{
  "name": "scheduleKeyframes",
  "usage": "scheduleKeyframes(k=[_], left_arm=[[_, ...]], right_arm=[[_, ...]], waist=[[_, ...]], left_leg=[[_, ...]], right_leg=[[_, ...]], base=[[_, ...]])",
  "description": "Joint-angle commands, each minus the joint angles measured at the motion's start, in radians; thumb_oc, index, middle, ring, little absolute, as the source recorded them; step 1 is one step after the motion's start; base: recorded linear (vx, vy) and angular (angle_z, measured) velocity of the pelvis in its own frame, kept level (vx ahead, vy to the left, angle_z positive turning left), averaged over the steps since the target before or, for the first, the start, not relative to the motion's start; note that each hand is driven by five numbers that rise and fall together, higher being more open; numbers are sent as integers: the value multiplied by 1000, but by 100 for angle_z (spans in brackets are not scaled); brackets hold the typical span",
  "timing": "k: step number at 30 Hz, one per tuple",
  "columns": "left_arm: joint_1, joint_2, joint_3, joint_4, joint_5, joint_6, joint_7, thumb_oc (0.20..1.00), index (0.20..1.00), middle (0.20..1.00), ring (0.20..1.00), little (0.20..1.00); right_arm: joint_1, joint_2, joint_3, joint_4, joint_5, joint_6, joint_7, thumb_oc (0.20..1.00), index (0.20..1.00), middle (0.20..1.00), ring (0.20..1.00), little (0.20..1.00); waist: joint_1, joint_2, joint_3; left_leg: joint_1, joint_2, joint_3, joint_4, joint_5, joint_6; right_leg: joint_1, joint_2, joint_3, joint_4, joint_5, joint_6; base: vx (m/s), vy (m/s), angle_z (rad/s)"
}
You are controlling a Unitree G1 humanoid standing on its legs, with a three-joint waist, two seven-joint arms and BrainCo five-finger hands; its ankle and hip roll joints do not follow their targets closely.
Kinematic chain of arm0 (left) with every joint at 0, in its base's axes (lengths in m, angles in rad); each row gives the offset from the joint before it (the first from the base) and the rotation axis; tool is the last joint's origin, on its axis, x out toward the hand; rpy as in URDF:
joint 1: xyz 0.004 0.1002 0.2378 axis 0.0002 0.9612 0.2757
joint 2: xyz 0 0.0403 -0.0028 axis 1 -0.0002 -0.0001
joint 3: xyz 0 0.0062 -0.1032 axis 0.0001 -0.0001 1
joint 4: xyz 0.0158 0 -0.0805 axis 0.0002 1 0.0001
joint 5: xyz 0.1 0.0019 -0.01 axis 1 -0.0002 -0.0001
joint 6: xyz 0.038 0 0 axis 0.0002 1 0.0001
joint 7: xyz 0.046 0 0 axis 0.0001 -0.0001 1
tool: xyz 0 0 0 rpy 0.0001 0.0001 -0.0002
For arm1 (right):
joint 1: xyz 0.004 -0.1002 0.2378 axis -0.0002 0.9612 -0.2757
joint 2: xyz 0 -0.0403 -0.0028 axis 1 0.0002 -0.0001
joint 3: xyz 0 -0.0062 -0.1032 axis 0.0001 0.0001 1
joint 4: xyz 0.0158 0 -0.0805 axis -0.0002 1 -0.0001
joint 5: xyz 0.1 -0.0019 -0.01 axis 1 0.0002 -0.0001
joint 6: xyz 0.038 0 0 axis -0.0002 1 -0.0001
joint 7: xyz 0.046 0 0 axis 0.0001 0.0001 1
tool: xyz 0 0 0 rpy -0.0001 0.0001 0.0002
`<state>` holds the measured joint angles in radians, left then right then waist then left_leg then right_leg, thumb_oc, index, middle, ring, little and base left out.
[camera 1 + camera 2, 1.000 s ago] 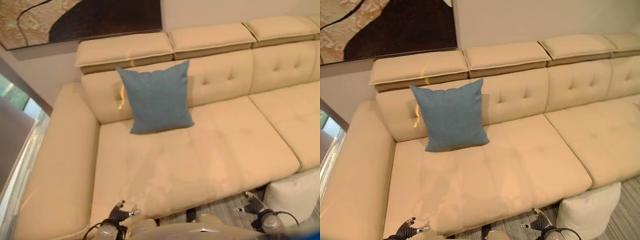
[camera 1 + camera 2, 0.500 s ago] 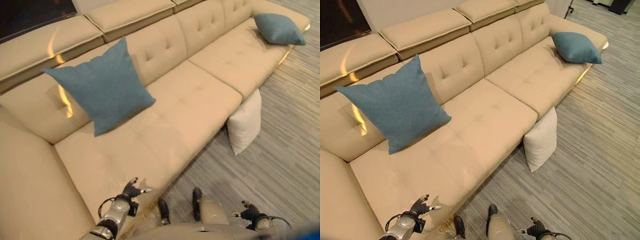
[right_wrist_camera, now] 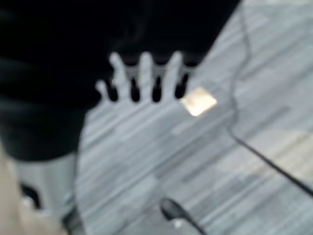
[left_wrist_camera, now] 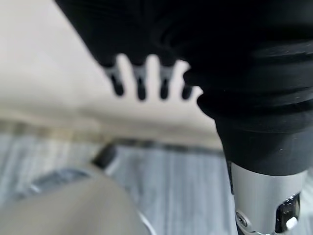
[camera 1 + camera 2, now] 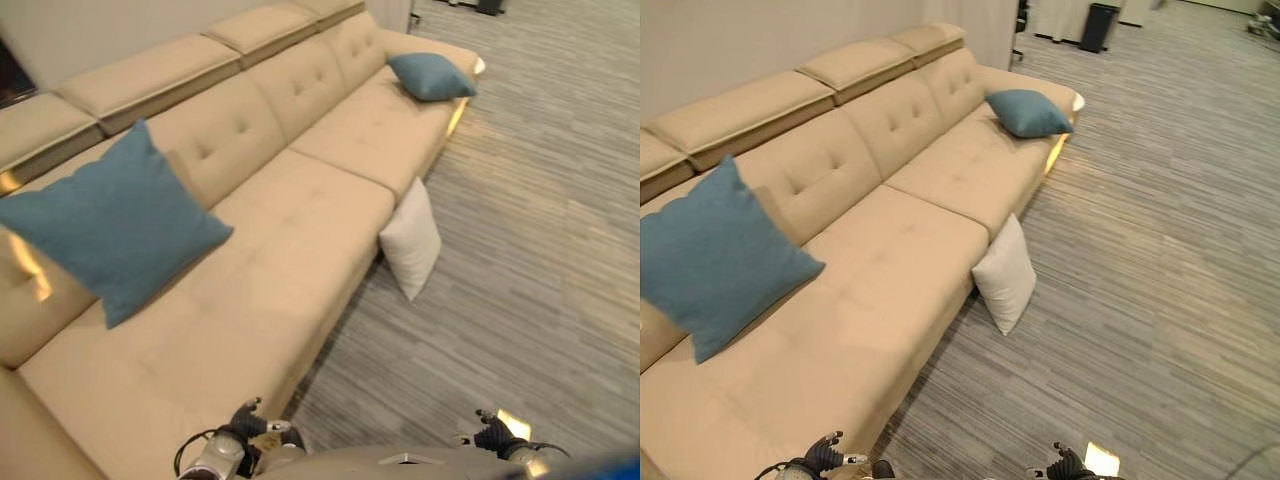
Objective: Pick up all the scattered cushions and arrange them neatly on the sofa.
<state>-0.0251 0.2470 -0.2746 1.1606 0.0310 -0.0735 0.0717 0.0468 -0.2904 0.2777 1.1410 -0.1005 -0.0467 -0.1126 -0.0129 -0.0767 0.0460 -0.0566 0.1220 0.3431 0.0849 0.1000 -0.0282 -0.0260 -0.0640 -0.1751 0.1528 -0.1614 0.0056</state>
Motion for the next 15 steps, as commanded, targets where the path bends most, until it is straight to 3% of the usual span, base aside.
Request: scheduleKeyframes(k=[1, 2, 3, 4, 6, 9, 12, 14, 15], left_arm=[[-63, -24, -5, -6, -20, -21, 21, 1000, 1000, 1000, 1000, 1000], [-63, -24, -5, -5, -20, -22, 21, 1000, 1000, 1000, 1000, 1000], [-66, -35, -13, -4, -26, -22, 24, 1000, 1000, 1000, 1000, 1000], [-68, -45, -15, 8, -31, -20, 26, 1000, 1000, 1000, 1000, 1000], [-67, -55, -23, 19, -21, -16, 26, 1000, 1000, 1000, 1000, 1000], [-71, -56, -31, 16, -14, -16, 26, 1000, 1000, 1000, 1000, 1000], [-79, -44, -34, -17, -17, -16, 25, 1000, 1000, 1000, 1000, 1000], [-88, -36, -23, -24, -35, -15, 28, 1000, 1000, 1000, 1000, 1000], [-90, -34, -19, -27, -39, -14, 29, 1000, 1000, 1000, 1000, 1000]], right_arm=[[-73, -22, 15, 18, 39, -5, -25, 1000, 1000, 1000, 1000, 1000], [-73, -21, 15, 18, 39, -5, -25, 1000, 1000, 1000, 1000, 1000], [-74, -23, 16, 17, 40, -6, -28, 1000, 1000, 1000, 1000, 1000], [-67, -23, 8, 21, 48, -7, -25, 1000, 1000, 1000, 1000, 1000], [-58, -19, -10, 53, 57, 2, -24, 1000, 1000, 1000, 1000, 1000], [-61, -19, -14, 56, 60, 4, -29, 1000, 1000, 1000, 1000, 1000], [-74, -12, -13, 54, 59, 5, -31, 1000, 1000, 1000, 1000, 1000], [-87, -6, -8, 48, 54, 7, -31, 1000, 1000, 1000, 1000, 1000], [-89, -5, -8, 45, 51, 7, -33, 1000, 1000, 1000, 1000, 1000]], waist=[[15, -25, 84], [13, -26, 81], [18, -28, 85], [13, -20, 77], [0, -5, 64], [0, -4, 67], [7, 3, 83], [25, 10, 97], [36, 15, 98]], left_leg=[[-50, -107, -272, 113, -169, -15], [-53, -108, -273, 111, -166, -15], [-53, -120, -334, 107, -176, -16], [-30, -123, -347, 65, -181, -9], [11, -115, -299, 8, -176, 4], [19, -117, -282, -8, -175, 8], [38, -115, -221, -35, -177, 27], [51, -105, -185, -47, -177, 30], [54, -97, -165, -49, -176, 28]], right_leg=[[65, 0, 82, -163, 122, 96], [62, -1, 81, -163, 123, 96], [57, -2, 102, -161, 129, 99], [54, 2, 136, -168, 132, 104], [30, -2, 168, -154, 141, 112], [16, -4, 180, -143, 146, 118], [-38, -15, 178, -85, 157, 141], [-78, -41, 80, -29, 166, 148], [-82, -71, -17, -13, 164, 143]], base=[[-61, -16, -79], [-29, -6, -77], [22, 37, -109], [48, 75, -118], [80, 140, -103], [3, 87, -77], [-33, 83, -99], [-55, 1, -91], [-35, -16, -51]])
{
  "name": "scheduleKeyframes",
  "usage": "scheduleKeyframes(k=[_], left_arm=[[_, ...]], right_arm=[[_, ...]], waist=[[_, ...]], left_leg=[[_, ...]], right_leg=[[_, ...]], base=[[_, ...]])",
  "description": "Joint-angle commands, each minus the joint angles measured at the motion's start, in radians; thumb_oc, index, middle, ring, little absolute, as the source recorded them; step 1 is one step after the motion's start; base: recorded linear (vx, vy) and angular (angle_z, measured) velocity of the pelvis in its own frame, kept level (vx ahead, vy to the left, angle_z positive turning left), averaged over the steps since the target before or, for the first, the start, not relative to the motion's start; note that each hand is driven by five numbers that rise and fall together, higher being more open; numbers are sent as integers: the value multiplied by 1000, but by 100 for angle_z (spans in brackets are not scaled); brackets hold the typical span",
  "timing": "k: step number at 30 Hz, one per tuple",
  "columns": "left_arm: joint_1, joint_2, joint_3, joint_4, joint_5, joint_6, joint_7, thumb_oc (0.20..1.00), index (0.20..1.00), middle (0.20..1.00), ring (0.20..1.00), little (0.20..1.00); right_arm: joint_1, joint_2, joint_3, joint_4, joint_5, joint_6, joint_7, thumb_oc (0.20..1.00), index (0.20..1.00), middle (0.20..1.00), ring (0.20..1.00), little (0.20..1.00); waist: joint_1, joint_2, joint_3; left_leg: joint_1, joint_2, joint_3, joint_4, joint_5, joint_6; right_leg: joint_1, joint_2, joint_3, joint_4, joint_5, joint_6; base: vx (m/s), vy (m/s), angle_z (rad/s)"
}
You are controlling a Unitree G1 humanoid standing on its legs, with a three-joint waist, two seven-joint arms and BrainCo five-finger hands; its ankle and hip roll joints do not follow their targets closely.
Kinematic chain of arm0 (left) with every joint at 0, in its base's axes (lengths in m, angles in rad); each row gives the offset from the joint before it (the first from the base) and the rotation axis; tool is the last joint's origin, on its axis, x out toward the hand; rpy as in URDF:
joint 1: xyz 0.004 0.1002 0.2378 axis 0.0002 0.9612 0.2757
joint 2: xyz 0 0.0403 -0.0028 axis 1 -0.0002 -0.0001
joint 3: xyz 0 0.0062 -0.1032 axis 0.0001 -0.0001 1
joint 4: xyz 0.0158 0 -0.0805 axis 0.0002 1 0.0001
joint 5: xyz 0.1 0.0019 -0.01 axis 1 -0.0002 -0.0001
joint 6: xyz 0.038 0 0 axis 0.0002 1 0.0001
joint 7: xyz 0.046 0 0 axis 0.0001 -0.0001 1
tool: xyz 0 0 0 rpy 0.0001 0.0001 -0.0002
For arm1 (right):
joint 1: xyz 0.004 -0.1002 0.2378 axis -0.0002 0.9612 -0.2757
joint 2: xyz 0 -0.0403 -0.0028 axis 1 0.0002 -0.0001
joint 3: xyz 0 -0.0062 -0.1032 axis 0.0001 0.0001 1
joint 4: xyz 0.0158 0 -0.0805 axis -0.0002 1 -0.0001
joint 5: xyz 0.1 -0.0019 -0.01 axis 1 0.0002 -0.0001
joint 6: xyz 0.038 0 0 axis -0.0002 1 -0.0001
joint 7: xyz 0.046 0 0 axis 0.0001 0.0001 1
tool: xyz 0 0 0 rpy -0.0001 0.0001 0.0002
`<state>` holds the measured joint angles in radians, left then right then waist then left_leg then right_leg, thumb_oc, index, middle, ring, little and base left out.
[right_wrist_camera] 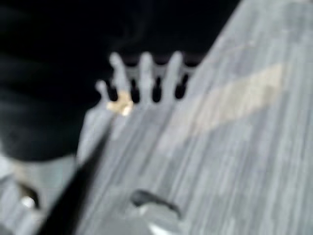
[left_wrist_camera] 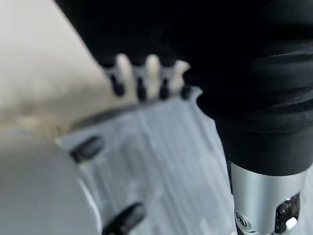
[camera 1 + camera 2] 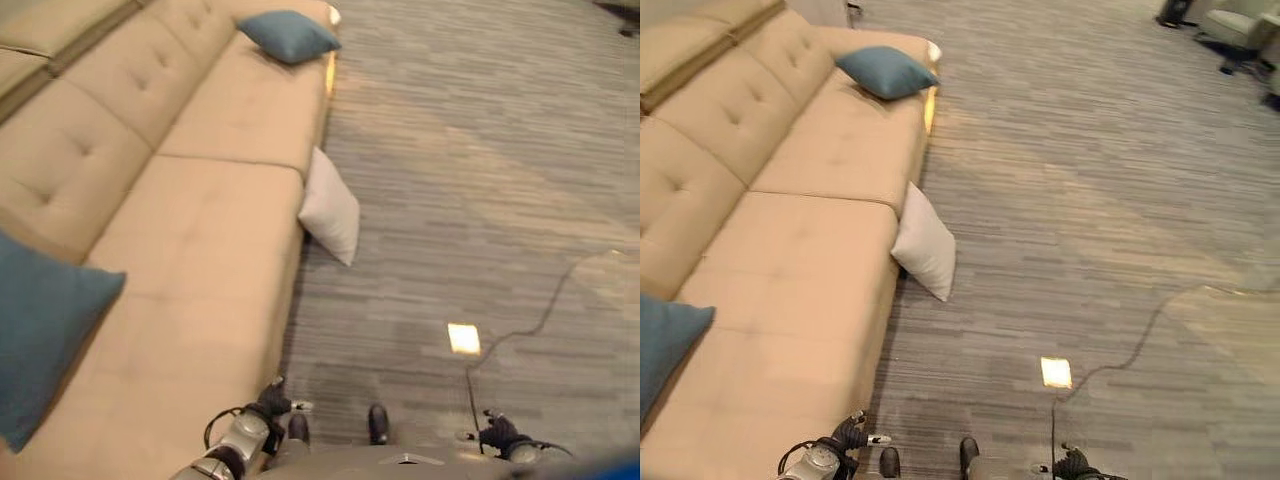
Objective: Pick up all the scattered cushions and arrange them neatly on the sofa.
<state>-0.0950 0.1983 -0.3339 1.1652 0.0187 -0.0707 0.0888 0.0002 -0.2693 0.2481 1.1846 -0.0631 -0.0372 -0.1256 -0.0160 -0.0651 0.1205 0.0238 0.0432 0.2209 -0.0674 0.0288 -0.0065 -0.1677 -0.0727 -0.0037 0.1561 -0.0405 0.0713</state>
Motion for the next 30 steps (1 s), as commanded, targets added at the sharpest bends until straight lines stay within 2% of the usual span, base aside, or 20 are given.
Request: scheduleKeyframes(k=[1, 2, 4, 7, 8, 10, 12, 13, 14, 16, 17, 18, 19, 20, 21, 22, 23, 25, 28, 30], left_arm=[[-20, 15, 41, -31, -27, -16, 11, 1000, 1000, 1000, 1000, 1000], [-18, 18, 50, -26, -27, -13, 9, 1000, 1000, 1000, 1000, 1000], [-16, 21, 58, -13, -26, -10, 10, 1000, 1000, 1000, 1000, 1000], [-19, 19, 59, -3, -29, -13, 13, 1000, 1000, 1000, 1000, 1000], [-21, 15, 57, 3, -29, -13, 10, 1000, 1000, 1000, 1000, 1000], [-22, 11, 55, 5, -34, -13, 6, 1000, 1000, 1000, 1000, 1000], [-29, 1, 30, -3, -24, -16, -5, 1000, 1000, 1000, 1000, 1000], [-30, 1, 30, -3, -24, -16, -5, 1000, 1000, 1000, 1000, 1000], [-31, -3, 17, -11, -19, -16, -4, 1000, 1000, 1000, 1000, 1000], [-32, -3, 13, -13, -20, -16, 0, 1000, 1000, 1000, 1000, 1000], [-31, -4, 12, -13, -26, -17, -1, 1000, 1000, 1000, 1000, 1000], [-25, -9, 12, -11, -30, -17, -2, 1000, 1000, 1000, 1000, 1000], [-24, -9, 12, -11, -29, -17, -2, 1000, 1000, 1000, 1000, 1000], [-21, -15, 15, -1, -29, -16, -1, 1000, 1000, 1000, 1000, 1000], [-21, -15, 15, -1, -29, -16, -1, 1000, 1000, 1000, 1000, 1000], [-21, -20, 17, 4, -31, -15, -3, 1000, 1000, 1000, 1000, 1000], [-24, -21, 17, -6, -42, -18, -6, 1000, 1000, 1000, 1000, 1000], [-26, -18, 21, -20, -57, -20, -11, 1000, 1000, 1000, 1000, 1000], [-18, -18, 34, -23, -68, -19, -12, 1000, 1000, 1000, 1000, 1000], [-11, -17, 36, -25, -69, -18, -9, 1000, 1000, 1000, 1000, 1000]], right_arm=[[-42, -26, 22, 1, 14, -2, -20, 1000, 1000, 1000, 1000, 1000], [-47, -21, 23, -6, 11, -6, -18, 1000, 1000, 1000, 1000, 1000], [-47, -19, 23, -5, 9, -7, -17, 1000, 1000, 1000, 1000, 1000], [-52, -21, 23, -6, 9, -9, -18, 1000, 1000, 1000, 1000, 1000], [-47, -24, 25, -6, 18, -15, -18, 1000, 1000, 1000, 1000, 1000], [-44, -26, 25, -5, 22, -16, -19, 1000, 1000, 1000, 1000, 1000], [-31, -41, 21, -10, 38, -28, -24, 1000, 1000, 1000, 1000, 1000], [-31, -41, 21, -10, 38, -28, -24, 1000, 1000, 1000, 1000, 1000], [-30, -51, 16, -6, 51, -30, -29, 1000, 1000, 1000, 1000, 1000], [-28, -55, 12, -4, 58, -29, -28, 1000, 1000, 1000, 1000, 1000], [-25, -58, 10, -4, 60, -25, -26, 1000, 1000, 1000, 1000, 1000], [-24, -61, 8, -1, 65, -25, -27, 1000, 1000, 1000, 1000, 1000], [-23, -61, 8, -1, 65, -25, -27, 1000, 1000, 1000, 1000, 1000], [-23, -66, 7, 2, 64, -26, -29, 1000, 1000, 1000, 1000, 1000], [-23, -66, 7, 2, 64, -26, -29, 1000, 1000, 1000, 1000, 1000], [-25, -69, 7, 7, 64, -23, -30, 1000, 1000, 1000, 1000, 1000], [-23, -71, 5, 11, 66, -21, -35, 1000, 1000, 1000, 1000, 1000], [-22, -68, 7, 8, 67, -19, -35, 1000, 1000, 1000, 1000, 1000], [-18, -61, 9, 9, 53, -18, -30, 1000, 1000, 1000, 1000, 1000], [-20, -53, 10, 10, 43, -15, -25, 1000, 1000, 1000, 1000, 1000]], waist=[[37, 4, 25], [43, 11, 19], [42, 10, 12], [41, 6, 9], [39, -4, 2], [38, -7, 2], [23, -17, 11], [22, -16, 10], [21, -14, 24], [21, -14, 28], [23, -15, 33], [31, -18, 35], [32, -19, 35], [38, -17, 31], [38, -18, 31], [43, -12, 29], [58, 2, 31], [70, 5, 35], [78, 9, 20], [87, -1, 10]], left_leg=[[-26, -18, -46, 104, -105, 6], [-16, -6, -15, 96, -100, 5], [-5, -2, 0, 92, -99, 5], [-2, -1, 9, 103, -103, 0], [-10, 7, 14, 149, -110, -15], [-21, 14, 15, 181, -113, -22], [-80, 75, 34, 348, -78, -58], [-84, 78, 32, 355, -81, -59], [-136, 106, 16, 473, -28, -75], [-154, 103, 2, 501, -11, -73], [-172, 88, -19, 502, -14, -65], [-211, 48, -45, 454, -39, -49], [-209, 47, -43, 453, -40, -48], [-218, 24, -37, 373, -58, -35], [-217, 24, -37, 372, -57, -35], [-238, 18, -35, 307, -31, -34], [-268, 10, -28, 202, 34, -50], [-273, 6, -18, 163, 61, -56], [-244, -5, -25, 136, 46, -35], [-239, -21, -33, 162, 26, -19]], right_leg=[[61, -64, -192, -14, 41, 77], [64, -97, -326, 5, 27, 62], [69, -100, -350, 13, 21, 61], [89, -99, -351, -20, 20, 62], [126, -77, -318, -72, 11, 51], [132, -68, -310, -86, 12, 43], [177, -38, -292, -128, -3, 13], [177, -35, -293, -130, -2, 12], [207, -10, -282, -152, -11, -14], [218, -4, -276, -158, -17, -24], [224, -1, -268, -160, -20, -25], [232, 4, -246, -171, -24, -21], [233, 3, -246, -172, -24, -20], [244, 7, -233, -185, -30, -9], [244, 7, -232, -185, -30, -9], [255, 16, -227, -192, -37, -3], [280, 39, -213, -192, -55, 3], [301, 53, -197, -184, -75, 0], [323, 58, -182, -164, -108, 1], [332, 43, -168, -108, -125, 9]], base=[[-7, -53, -75], [5, -39, -79], [26, -79, -63], [53, -167, -29], [75, -227, -18], [74, -245, -21], [72, -252, -16], [73, -218, 0], [99, -205, 1], [97, -147, 1], [148, -93, -5], [153, -89, -6], [245, -77, -17], [141, -19, -21], [224, -28, -29], [276, -16, -28], [279, -16, -20], [307, -12, -38], [245, 20, -47], [405, 81, -38]])
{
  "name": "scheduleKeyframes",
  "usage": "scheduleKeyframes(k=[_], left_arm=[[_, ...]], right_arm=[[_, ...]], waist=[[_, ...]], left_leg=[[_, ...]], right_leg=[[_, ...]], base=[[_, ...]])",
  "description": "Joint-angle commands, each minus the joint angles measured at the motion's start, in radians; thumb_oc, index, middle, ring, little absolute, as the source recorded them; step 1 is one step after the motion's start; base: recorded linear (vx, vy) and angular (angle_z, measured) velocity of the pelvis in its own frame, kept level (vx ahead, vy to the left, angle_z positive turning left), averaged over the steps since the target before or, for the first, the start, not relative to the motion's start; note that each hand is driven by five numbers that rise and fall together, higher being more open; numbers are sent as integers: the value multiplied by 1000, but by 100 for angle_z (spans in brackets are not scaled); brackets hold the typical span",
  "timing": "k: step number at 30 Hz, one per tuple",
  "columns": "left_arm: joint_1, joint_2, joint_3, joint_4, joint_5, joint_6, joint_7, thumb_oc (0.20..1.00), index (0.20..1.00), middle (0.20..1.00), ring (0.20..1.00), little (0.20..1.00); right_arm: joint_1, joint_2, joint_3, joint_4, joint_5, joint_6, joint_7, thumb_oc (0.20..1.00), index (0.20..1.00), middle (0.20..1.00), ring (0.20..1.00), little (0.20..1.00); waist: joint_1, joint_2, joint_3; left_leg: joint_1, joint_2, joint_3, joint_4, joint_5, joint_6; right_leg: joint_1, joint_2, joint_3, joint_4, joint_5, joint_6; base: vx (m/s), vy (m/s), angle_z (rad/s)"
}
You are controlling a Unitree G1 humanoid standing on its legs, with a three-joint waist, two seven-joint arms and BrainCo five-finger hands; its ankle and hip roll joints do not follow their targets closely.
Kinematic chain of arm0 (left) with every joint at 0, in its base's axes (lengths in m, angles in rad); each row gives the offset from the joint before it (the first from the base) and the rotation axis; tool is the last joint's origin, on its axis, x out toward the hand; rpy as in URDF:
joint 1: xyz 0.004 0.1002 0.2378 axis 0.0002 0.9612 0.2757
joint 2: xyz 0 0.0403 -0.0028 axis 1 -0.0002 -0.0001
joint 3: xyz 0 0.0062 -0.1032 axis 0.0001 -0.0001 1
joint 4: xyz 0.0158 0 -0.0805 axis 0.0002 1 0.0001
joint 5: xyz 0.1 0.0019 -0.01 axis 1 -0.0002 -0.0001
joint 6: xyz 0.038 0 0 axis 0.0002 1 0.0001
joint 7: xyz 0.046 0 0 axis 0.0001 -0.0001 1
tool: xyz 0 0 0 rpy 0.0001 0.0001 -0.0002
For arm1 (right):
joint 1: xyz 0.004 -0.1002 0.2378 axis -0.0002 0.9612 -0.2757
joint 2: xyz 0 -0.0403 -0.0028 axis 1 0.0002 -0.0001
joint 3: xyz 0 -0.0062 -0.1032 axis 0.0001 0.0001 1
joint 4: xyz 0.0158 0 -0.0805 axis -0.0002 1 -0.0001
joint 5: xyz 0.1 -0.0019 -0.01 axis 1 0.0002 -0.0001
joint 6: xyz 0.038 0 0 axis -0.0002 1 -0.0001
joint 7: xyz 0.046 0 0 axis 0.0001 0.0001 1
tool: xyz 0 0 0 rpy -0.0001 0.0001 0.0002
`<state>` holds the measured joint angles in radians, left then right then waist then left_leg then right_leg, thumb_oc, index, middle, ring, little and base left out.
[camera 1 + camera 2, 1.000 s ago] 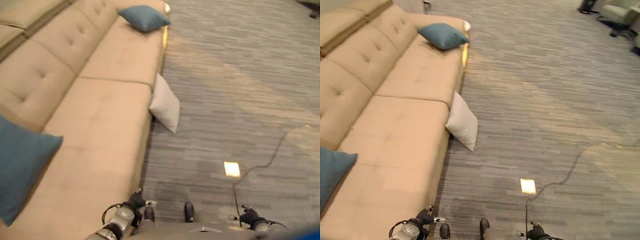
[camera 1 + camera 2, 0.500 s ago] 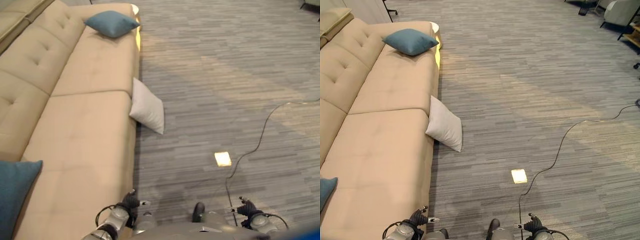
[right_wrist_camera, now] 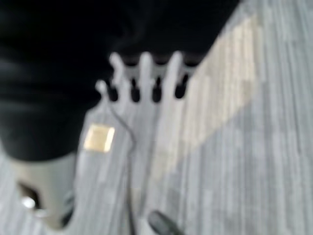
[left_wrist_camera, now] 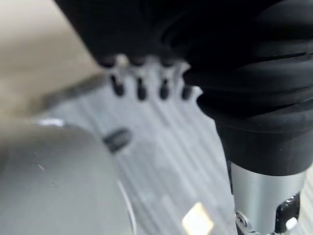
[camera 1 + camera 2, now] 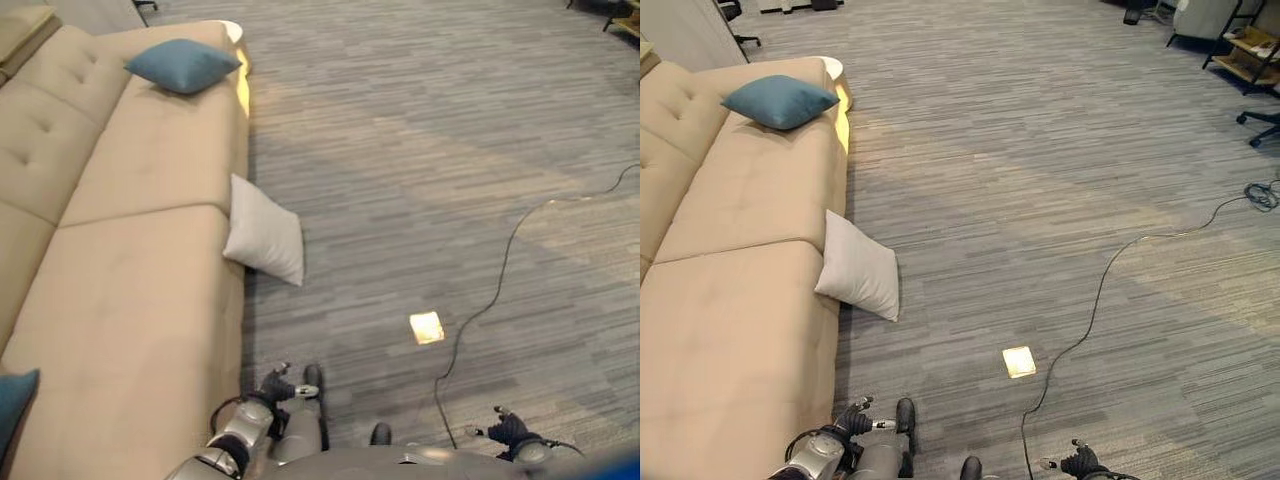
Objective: Pick up all the scattered cushions and arrange them neatly on the sofa.
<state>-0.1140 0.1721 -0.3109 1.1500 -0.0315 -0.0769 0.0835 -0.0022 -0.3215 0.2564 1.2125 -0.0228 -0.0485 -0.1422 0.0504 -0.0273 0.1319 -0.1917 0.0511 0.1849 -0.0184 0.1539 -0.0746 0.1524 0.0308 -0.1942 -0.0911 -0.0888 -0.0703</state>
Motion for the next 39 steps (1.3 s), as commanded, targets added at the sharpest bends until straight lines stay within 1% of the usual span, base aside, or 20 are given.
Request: scheduleKeyframes(k=[1, 3, 4, 7, 10, 13, 14, 15, 18, 19, 20, 22, 25, 26, 27, 29, 31, 32, 34, 39], left_arm=[[12, 13, 19, -14, -23, -12, -4, 1000, 1000, 1000, 1000, 1000], [14, 16, 18, -17, -25, -11, -4, 1000, 1000, 1000, 1000, 1000], [13, 21, 23, -24, -36, -9, -3, 1000, 1000, 1000, 1000, 1000], [9, 32, 33, -32, -51, -9, 4, 1000, 1000, 1000, 1000, 1000], [0, 29, 34, -31, -65, -13, 10, 1000, 1000, 1000, 1000, 1000], [-6, 24, 29, -28, -65, -19, 11, 1000, 1000, 1000, 1000, 1000], [-11, 21, 29, -26, -65, -20, 11, 1000, 1000, 1000, 1000, 1000], [-24, 18, 26, -18, -63, -29, 11, 1000, 1000, 1000, 1000, 1000], [-29, 10, 15, -14, -55, -35, 6, 1000, 1000, 1000, 1000, 1000], [-21, 4, 7, -8, -46, -36, 7, 1000, 1000, 1000, 1000, 1000], [-20, -3, 4, -8, -51, -36, 9, 1000, 1000, 1000, 1000, 1000], [-35, -6, -10, -22, -62, -33, 10, 1000, 1000, 1000, 1000, 1000], [-35, 0, -16, -44, -68, -31, 10, 1000, 1000, 1000, 1000, 1000], [-39, -2, -27, -40, -63, -28, 7, 1000, 1000, 1000, 1000, 1000], [-39, -2, -28, -40, -63, -29, 7, 1000, 1000, 1000, 1000, 1000], [-54, -4, -47, -38, -41, -28, 0, 1000, 1000, 1000, 1000, 1000], [-55, -3, -46, -34, -39, -27, -2, 1000, 1000, 1000, 1000, 1000], [-57, 3, -42, -33, -38, -24, -2, 1000, 1000, 1000, 1000, 1000], [-50, 5, -29, -25, -41, -22, -1, 1000, 1000, 1000, 1000, 1000], [-33, 17, -14, -23, -54, -18, -3, 1000, 1000, 1000, 1000, 1000]], right_arm=[[-30, 7, 9, -20, -17, -6, -8, 1000, 1000, 1000, 1000, 1000], [-34, 11, 12, -24, -16, -9, -5, 1000, 1000, 1000, 1000, 1000], [-46, 12, 22, -35, -22, -9, 2, 1000, 1000, 1000, 1000, 1000], [-61, 17, 33, -52, -26, -12, 5, 1000, 1000, 1000, 1000, 1000], [-71, 10, 44, -74, -24, -14, 4, 1000, 1000, 1000, 1000, 1000], [-76, 2, 50, -89, -20, -17, 2, 1000, 1000, 1000, 1000, 1000], [-78, -1, 48, -91, -14, -17, 1, 1000, 1000, 1000, 1000, 1000], [-75, -5, 44, -97, -13, -15, 1, 1000, 1000, 1000, 1000, 1000], [-63, -12, 43, -109, -20, -14, 3, 1000, 1000, 1000, 1000, 1000], [-45, -15, 42, -114, -25, -14, 8, 1000, 1000, 1000, 1000, 1000], [-40, -16, 40, -109, -19, -15, 9, 1000, 1000, 1000, 1000, 1000], [-33, -21, 33, -112, -4, -20, -4, 1000, 1000, 1000, 1000, 1000], [-28, -25, 39, -118, 13, -21, -7, 1000, 1000, 1000, 1000, 1000], [-22, -22, 39, -107, 20, -17, -6, 1000, 1000, 1000, 1000, 1000], [-22, -21, 39, -106, 20, -17, -6, 1000, 1000, 1000, 1000, 1000], [-18, -16, 42, -95, 23, -15, -3, 1000, 1000, 1000, 1000, 1000], [-13, -12, 39, -95, 23, -16, -2, 1000, 1000, 1000, 1000, 1000], [-15, -8, 39, -100, 23, -15, -8, 1000, 1000, 1000, 1000, 1000], [-14, -3, 39, -104, 20, -14, -1, 1000, 1000, 1000, 1000, 1000], [-17, 16, 49, -113, 6, -12, 9, 1000, 1000, 1000, 1000, 1000]], waist=[[39, -54, -7], [43, -63, -11], [34, -72, 4], [27, -49, 20], [3, -28, 29], [-24, -29, 40], [-35, -32, 44], [-65, -31, 47], [-82, -35, 41], [-90, -41, 29], [-93, -39, 29], [-94, -58, 44], [-91, -63, 47], [-90, -67, 47], [-90, -67, 47], [-94, -68, 39], [-100, -63, 34], [-106, -57, 34], [-114, -49, 25], [-96, -57, 15]], left_leg=[[0, -45, 21, 129, -139, 74], [15, -54, 23, 133, -157, 91], [53, -76, 9, 151, -202, 127], [108, -80, -14, 149, -239, 158], [183, -90, -60, 109, -260, 149], [223, -109, -94, 104, -282, 136], [240, -116, -108, 99, -293, 130], [279, -121, -143, 91, -319, 115], [298, -131, -174, 113, -358, 108], [310, -128, -192, 174, -379, 93], [290, -122, -200, 242, -352, 79], [169, -70, -137, 466, -244, 38], [105, -18, -75, 572, -244, 48], [83, 17, -4, 545, -240, 54], [83, 17, -5, 546, -240, 54], [34, 39, 78, 399, -264, 63], [34, 45, 104, 326, -244, 60], [23, 77, 194, 236, -178, 42], [55, 75, 241, 171, -164, 43], [74, 15, 177, 163, -209, 82]], right_leg=[[1, -88, 19, 229, -71, 182], [-39, -103, 30, 312, -32, 206], [-111, -129, 54, 483, 62, 255], [-229, -149, 50, 651, 123, 269], [-318, -158, 22, 562, 63, 223], [-354, -143, 48, 387, 71, 209], [-356, -139, 70, 289, 86, 214], [-381, -127, 156, 147, 133, 232], [-374, -128, 204, 128, 146, 240], [-362, -124, 224, 168, 155, 221], [-349, -117, 230, 180, 157, 208], [-309, -138, 196, 180, 145, 179], [-267, -126, 160, 169, 107, 146], [-221, -124, 121, 159, 74, 132], [-220, -124, 120, 159, 74, 132], [-173, -132, 69, 128, 42, 137], [-156, -133, 50, 122, 31, 141], [-127, -128, 6, 118, 9, 143], [-115, -122, -22, 133, -3, 155], [-126, -161, -30, 283, -9, 191]], base=[[433, 108, -40], [306, 81, -62], [257, 58, -48], [280, 55, -3], [330, -13, 14], [303, -112, 24], [400, -168, 82], [490, -221, 67], [337, -156, 82], [330, -187, 99], [372, -262, 99], [144, -242, 69], [152, -183, 68], [158, -87, 42], [294, -113, 48], [267, -6, 68], [211, 43, 83], [306, 76, 84], [326, 132, 44], [252, 175, 12]])
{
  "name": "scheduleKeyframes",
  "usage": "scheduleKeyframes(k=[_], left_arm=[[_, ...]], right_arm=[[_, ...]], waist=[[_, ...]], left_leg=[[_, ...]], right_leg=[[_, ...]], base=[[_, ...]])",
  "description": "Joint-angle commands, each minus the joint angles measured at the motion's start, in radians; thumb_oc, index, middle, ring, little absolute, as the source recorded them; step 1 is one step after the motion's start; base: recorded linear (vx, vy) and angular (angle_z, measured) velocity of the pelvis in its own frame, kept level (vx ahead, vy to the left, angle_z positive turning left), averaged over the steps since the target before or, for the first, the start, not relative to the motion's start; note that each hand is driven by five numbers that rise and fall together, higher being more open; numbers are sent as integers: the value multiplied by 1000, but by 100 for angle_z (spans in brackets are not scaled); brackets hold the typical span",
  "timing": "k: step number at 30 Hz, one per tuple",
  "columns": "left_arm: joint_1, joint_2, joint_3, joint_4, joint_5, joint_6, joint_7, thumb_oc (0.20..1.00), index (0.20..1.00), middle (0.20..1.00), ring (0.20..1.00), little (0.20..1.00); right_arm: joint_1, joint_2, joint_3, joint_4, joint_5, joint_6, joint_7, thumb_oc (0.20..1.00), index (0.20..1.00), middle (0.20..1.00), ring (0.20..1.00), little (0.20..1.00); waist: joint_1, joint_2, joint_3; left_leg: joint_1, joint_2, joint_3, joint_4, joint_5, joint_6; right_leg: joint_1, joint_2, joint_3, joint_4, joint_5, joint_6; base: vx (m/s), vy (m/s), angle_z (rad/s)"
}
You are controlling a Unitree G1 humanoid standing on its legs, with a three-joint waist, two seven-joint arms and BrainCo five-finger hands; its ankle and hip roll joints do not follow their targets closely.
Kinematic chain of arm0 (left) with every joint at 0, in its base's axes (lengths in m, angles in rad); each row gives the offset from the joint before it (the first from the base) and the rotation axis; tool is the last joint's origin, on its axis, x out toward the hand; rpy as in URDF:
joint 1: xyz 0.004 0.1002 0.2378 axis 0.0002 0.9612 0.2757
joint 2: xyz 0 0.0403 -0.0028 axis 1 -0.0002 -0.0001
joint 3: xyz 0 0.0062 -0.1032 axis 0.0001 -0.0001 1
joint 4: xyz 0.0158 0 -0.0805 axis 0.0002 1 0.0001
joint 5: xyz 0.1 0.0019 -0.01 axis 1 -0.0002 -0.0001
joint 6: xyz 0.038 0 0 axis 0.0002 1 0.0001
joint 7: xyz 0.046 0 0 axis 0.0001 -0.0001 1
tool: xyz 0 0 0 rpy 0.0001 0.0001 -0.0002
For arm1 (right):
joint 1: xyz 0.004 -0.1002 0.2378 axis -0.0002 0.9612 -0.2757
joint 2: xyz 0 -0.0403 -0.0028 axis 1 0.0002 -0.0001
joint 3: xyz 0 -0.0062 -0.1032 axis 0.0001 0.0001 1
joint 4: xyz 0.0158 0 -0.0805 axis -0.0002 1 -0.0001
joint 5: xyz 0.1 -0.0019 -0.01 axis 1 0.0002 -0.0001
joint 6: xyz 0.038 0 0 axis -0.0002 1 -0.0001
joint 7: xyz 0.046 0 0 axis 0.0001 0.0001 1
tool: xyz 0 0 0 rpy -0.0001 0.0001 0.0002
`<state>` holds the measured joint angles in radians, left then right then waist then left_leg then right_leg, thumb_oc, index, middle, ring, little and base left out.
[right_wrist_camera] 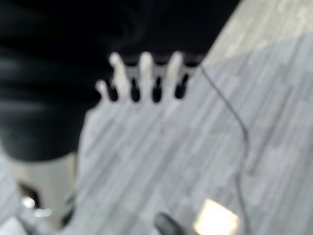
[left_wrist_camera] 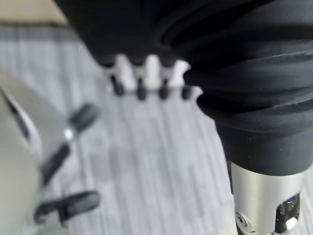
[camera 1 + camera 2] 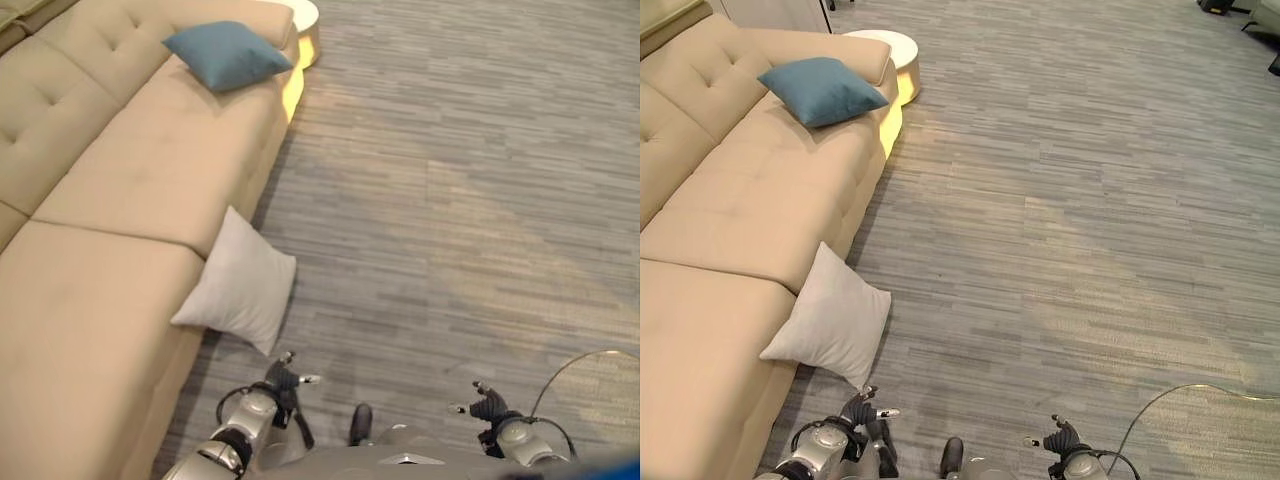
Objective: Pick up all the scattered cushions and arrange them neatly on the sofa.
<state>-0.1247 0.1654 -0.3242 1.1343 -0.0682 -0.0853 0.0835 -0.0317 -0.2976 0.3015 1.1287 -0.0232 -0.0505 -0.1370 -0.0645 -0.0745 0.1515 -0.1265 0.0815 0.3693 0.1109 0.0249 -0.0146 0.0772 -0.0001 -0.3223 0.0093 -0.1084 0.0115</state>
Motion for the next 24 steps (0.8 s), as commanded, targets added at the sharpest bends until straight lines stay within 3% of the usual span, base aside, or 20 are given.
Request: scheduleKeyframes(k=[1, 3, 5, 7, 8, 10, 11, 15, 20, 21, 22, 24], left_arm=[[-13, 39, 13, -23, -24, -10, -3, 1000, 1000, 1000, 1000, 1000], [-8, 53, 23, -32, -32, -9, 0, 1000, 1000, 1000, 1000, 1000], [0, 60, 40, -31, -43, -11, 3, 1000, 1000, 1000, 1000, 1000], [11, 54, 56, -11, -59, -17, 7, 1000, 1000, 1000, 1000, 1000], [9, 51, 63, 8, -64, -21, 11, 1000, 1000, 1000, 1000, 1000], [9, 51, 63, 8, -64, -22, 11, 1000, 1000, 1000, 1000, 1000], [3, 50, 65, 17, -62, -27, 10, 1000, 1000, 1000, 1000, 1000], [3, 50, 76, 43, -54, -34, 10, 1000, 1000, 1000, 1000, 1000], [9, 44, 71, 50, -55, -35, 8, 1000, 1000, 1000, 1000, 1000], [10, 41, 67, 53, -57, -36, 8, 1000, 1000, 1000, 1000, 1000], [6, 40, 56, 44, -61, -36, 8, 1000, 1000, 1000, 1000, 1000], [3, 41, 53, 30, -69, -34, 9, 1000, 1000, 1000, 1000, 1000]], right_arm=[[3, 2, 7, -42, -2, -11, 8, 1000, 1000, 1000, 1000, 1000], [-9, 10, 16, -56, -4, -13, 10, 1000, 1000, 1000, 1000, 1000], [-16, 11, 22, -72, -5, -17, 10, 1000, 1000, 1000, 1000, 1000], [-25, 5, 34, -89, -11, -19, 10, 1000, 1000, 1000, 1000, 1000], [-33, 3, 39, -94, -9, -21, 6, 1000, 1000, 1000, 1000, 1000], [-33, 2, 39, -94, -9, -21, 6, 1000, 1000, 1000, 1000, 1000], [-36, 1, 41, -120, -13, -20, 8, 1000, 1000, 1000, 1000, 1000], [-30, -2, 40, -127, -23, -21, 13, 1000, 1000, 1000, 1000, 1000], [-5, -11, 36, -118, -17, -28, 19, 1000, 1000, 1000, 1000, 1000], [2, -13, 32, -114, -12, -31, 18, 1000, 1000, 1000, 1000, 1000], [13, -18, 33, -119, -7, -31, 17, 1000, 1000, 1000, 1000, 1000], [13, -21, 38, -120, -4, -32, 15, 1000, 1000, 1000, 1000, 1000]], waist=[[33, -16, 1], [42, -18, 16], [48, -12, 21], [45, -6, 19], [40, -13, 16], [35, -10, 20], [22, -17, 23], [14, -20, 16], [10, -22, -2], [3, -21, -6], [-5, -35, 2], [-6, -39, 11]], left_leg=[[42, -39, -23, 32, -115, 49], [65, -60, -52, 37, -134, 74], [100, -74, -87, 29, -151, 85], [145, -97, -149, 3, -156, 81], [158, -119, -184, -8, -159, 76], [163, -116, -190, -7, -162, 75], [185, -133, -236, -18, -168, 66], [220, -150, -311, -34, -187, 51], [229, -134, -360, 3, -209, 18], [220, -117, -352, 29, -199, -2], [140, -65, -291, 199, -146, -32], [88, -38, -265, 290, -128, -38]], right_leg=[[-96, -160, 104, 303, 38, 133], [-146, -166, 138, 427, 85, 145], [-193, -152, 172, 471, 83, 137], [-231, -110, 202, 369, 62, 115], [-263, -99, 233, 237, 95, 119], [-253, -98, 227, 231, 96, 119], [-279, -98, 279, 109, 139, 141], [-267, -107, 315, 33, 175, 153], [-227, -104, 313, 62, 160, 134], [-210, -105, 292, 63, 149, 125], [-171, -113, 260, 57, 124, 94], [-151, -109, 241, 49, 115, 77]], base=[[196, 149, 20], [224, 155, 19], [273, 68, 64], [403, -28, 93], [272, -57, 69], [181, -54, 82], [263, -88, 86], [256, -92, 83], [198, -147, 79], [105, -242, 85], [102, -242, 84], [45, -185, 99]])
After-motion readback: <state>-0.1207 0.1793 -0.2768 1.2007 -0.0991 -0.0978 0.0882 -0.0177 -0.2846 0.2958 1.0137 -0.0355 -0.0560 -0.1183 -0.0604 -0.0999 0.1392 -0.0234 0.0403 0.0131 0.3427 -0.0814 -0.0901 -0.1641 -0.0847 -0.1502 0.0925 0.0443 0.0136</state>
